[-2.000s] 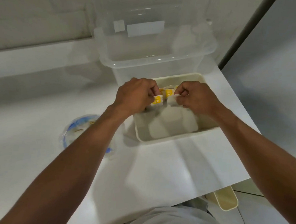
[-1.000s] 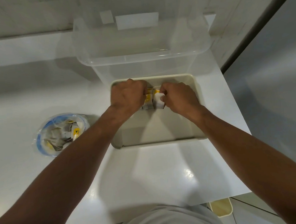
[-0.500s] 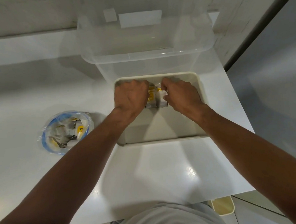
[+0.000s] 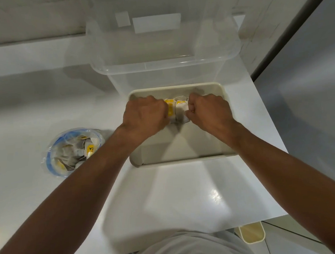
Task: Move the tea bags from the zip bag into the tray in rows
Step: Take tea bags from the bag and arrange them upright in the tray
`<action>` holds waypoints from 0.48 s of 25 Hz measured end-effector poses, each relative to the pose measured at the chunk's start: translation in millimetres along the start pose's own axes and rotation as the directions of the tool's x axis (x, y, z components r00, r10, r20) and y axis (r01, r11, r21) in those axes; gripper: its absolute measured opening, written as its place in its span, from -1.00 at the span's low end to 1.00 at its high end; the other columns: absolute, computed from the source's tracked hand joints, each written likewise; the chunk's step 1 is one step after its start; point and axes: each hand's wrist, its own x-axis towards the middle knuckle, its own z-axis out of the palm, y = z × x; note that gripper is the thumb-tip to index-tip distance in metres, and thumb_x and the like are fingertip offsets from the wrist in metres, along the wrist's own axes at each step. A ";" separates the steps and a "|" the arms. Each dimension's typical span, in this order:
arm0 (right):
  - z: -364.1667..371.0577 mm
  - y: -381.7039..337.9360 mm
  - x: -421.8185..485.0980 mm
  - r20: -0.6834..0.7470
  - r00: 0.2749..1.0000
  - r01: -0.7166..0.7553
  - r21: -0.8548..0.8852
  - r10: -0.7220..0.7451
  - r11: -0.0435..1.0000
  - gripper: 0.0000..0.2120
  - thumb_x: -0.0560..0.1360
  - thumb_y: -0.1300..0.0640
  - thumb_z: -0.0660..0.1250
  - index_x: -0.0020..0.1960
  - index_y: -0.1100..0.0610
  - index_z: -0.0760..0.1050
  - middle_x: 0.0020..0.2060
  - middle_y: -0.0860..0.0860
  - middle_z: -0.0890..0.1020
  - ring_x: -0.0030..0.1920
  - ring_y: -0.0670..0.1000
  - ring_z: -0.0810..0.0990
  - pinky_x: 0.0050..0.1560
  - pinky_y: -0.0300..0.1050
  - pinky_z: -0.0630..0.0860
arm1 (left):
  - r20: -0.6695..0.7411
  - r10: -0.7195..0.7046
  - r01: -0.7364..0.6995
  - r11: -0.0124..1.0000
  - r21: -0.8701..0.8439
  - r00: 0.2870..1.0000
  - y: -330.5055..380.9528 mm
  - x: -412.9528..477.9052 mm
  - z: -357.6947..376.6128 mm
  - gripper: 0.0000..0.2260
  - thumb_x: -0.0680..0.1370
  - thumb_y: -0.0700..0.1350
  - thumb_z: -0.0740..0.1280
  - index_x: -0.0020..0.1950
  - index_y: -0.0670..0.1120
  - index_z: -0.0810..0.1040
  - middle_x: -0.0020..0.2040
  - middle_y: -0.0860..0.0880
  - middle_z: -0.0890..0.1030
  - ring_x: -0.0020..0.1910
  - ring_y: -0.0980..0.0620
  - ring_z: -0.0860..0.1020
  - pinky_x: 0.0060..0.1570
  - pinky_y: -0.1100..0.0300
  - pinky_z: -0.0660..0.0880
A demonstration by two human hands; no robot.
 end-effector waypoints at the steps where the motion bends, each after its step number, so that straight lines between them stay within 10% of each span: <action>1: -2.1 -1.9 -6.6 0.027 1.000 0.016 0.001 -0.016 1.000 -0.87 0.50 -0.04 0.29 -0.01 -0.01 0.51 -0.12 0.06 0.63 -0.06 0.20 0.60 -0.15 -0.06 0.50 | 0.050 0.079 -0.079 0.997 0.007 0.996 -0.2 -6.8 2.7 -0.72 0.56 0.16 0.23 0.09 0.05 0.63 -0.01 -0.03 0.66 0.01 -0.09 0.63 -0.14 0.14 0.41; 12: 8.5 -9.9 -12.3 0.172 0.982 0.088 -0.015 -0.084 0.996 -0.80 0.57 0.10 0.26 0.11 -0.07 0.60 -0.04 0.05 0.65 -0.02 0.16 0.61 -0.21 -0.13 0.39 | 0.223 0.170 -0.188 0.980 0.060 0.960 13.8 -18.4 15.3 -0.65 0.61 0.16 0.20 0.24 -0.01 0.56 0.15 -0.02 0.64 0.15 -0.09 0.60 0.06 0.06 0.46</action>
